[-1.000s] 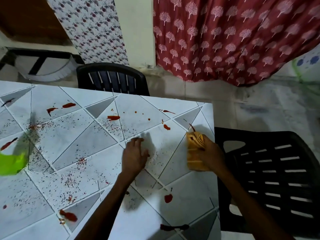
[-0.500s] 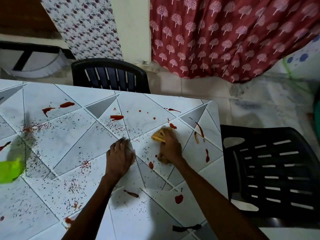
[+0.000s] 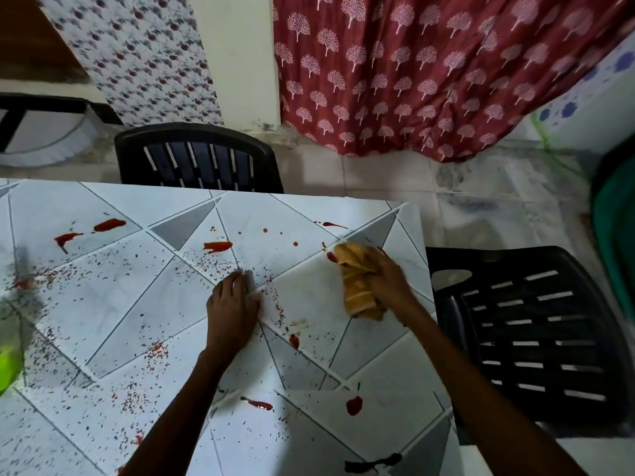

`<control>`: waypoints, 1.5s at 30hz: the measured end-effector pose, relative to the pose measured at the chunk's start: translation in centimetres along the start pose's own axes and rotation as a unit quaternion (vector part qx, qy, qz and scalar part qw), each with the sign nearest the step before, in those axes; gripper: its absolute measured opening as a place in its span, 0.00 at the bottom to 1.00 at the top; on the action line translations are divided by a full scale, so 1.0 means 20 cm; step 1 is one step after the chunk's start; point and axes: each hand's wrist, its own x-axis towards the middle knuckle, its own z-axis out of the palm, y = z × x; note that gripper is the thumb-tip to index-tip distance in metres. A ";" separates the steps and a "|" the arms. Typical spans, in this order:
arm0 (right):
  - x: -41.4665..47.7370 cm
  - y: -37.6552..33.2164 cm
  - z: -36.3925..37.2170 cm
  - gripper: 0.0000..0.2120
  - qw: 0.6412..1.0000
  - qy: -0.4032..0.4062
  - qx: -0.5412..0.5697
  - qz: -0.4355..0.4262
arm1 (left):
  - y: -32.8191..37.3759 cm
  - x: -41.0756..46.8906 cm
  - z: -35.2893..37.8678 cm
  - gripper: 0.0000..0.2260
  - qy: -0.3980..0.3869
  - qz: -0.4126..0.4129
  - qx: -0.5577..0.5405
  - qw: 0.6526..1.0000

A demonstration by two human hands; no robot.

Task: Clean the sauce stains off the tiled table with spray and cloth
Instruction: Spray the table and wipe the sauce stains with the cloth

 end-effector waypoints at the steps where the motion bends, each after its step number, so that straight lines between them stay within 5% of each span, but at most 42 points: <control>1: 0.04 0.03 -0.08 0.18 1.000 0.023 0.000 0.010 | 0.00 0.01 0.01 0.27 0.000 0.001 0.002 1.000; 9: 0.51 0.09 -0.02 0.19 0.998 0.034 -0.020 0.046 | -0.02 0.02 0.00 0.27 0.015 -0.026 0.009 1.000; 15: 0.48 -0.13 0.59 0.32 0.991 -0.084 -0.099 -0.031 | -0.16 -0.02 -0.06 0.29 0.035 -0.041 0.005 0.999; 22: 0.10 -0.20 0.88 0.25 0.948 -0.251 -0.149 -0.124 | -0.34 -0.08 -0.09 0.29 0.053 -0.026 0.003 0.998; 30: 0.05 -0.07 0.48 0.31 0.994 -0.078 -0.073 -0.034 | -0.35 -0.10 -0.11 0.23 0.072 -0.054 -0.016 0.996; 34: 0.20 0.02 0.39 0.29 0.991 -0.004 -0.132 0.006 | -0.39 -0.15 -0.14 0.23 0.076 -0.063 -0.009 0.995; 38: 0.27 -0.08 0.66 0.32 0.996 -0.027 -0.082 0.035 | -0.47 -0.20 -0.16 0.23 0.085 -0.085 0.018 0.993; 41: 0.27 -0.27 0.98 0.22 0.989 -0.115 -0.090 -0.011 | -0.55 -0.24 -0.19 0.22 0.070 -0.089 0.062 0.992; 45: 0.17 -0.49 1.39 0.25 0.969 -0.205 -0.117 -0.075 | -0.67 -0.31 -0.24 0.29 0.052 -0.095 0.050 0.993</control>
